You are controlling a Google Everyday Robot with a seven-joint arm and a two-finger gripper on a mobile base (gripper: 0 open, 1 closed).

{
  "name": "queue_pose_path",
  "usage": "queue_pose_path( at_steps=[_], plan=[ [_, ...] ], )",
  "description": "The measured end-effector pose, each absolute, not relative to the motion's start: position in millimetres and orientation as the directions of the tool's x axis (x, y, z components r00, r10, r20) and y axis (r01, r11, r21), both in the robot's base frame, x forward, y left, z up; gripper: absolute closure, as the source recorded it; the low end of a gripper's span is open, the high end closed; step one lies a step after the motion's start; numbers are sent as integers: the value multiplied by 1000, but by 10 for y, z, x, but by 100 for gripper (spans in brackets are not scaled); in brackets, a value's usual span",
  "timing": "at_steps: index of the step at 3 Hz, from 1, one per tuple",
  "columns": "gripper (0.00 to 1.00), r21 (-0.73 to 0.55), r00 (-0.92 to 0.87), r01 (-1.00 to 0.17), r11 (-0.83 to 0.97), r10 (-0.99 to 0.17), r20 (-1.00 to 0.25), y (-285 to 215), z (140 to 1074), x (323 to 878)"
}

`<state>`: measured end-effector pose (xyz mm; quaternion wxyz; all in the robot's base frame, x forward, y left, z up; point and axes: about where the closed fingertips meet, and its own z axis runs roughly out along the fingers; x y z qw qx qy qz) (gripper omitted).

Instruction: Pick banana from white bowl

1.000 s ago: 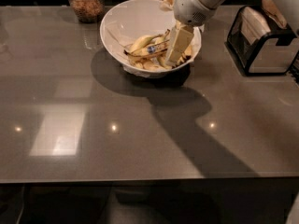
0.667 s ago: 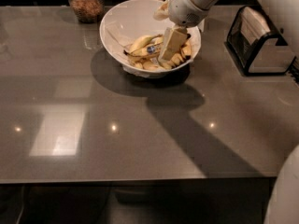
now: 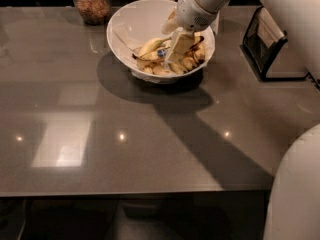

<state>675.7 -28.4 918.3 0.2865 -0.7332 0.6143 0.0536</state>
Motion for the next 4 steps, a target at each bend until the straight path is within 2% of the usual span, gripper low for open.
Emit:
queue_pose_path(
  at_steps=[1,3,4],
  plan=[
    [34,-343,229,-936,-79,-878,-421,-299,9105,6812],
    [40,-322,190,-945,-58,-899,-395,-385,8918,6937],
    [59,-315,176,-948,-50,-905,-387,-413,8855,6970]
  ],
)
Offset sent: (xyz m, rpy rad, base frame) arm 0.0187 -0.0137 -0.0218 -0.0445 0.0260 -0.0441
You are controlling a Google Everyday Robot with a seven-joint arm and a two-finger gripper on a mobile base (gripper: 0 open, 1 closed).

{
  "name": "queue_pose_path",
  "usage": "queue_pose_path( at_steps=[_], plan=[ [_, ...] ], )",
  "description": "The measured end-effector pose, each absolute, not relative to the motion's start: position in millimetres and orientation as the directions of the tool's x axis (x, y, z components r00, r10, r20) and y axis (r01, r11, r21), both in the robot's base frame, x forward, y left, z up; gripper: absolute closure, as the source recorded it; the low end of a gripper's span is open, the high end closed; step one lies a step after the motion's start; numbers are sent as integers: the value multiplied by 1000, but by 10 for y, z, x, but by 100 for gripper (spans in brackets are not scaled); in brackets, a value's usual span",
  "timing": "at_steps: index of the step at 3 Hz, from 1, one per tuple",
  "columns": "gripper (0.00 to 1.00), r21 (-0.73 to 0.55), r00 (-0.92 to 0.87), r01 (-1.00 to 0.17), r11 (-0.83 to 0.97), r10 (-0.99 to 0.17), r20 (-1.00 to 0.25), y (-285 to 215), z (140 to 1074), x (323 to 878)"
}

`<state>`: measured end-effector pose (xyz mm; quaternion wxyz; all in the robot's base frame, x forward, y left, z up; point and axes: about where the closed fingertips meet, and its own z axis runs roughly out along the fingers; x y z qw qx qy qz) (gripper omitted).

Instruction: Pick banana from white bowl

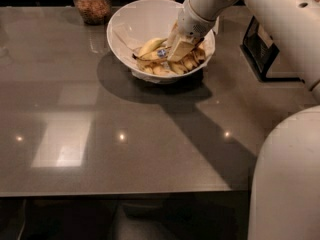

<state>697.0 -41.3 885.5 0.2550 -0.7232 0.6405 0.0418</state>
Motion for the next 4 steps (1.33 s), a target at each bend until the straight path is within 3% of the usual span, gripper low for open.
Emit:
queue_pose_path(
  at_steps=[2,4],
  plan=[
    [100,-321,183,-945,-55,-905,-385,-430,8896,6923],
    [100,-330,194,-943,-48,-883,-426,-571,9256,6667]
  ],
)
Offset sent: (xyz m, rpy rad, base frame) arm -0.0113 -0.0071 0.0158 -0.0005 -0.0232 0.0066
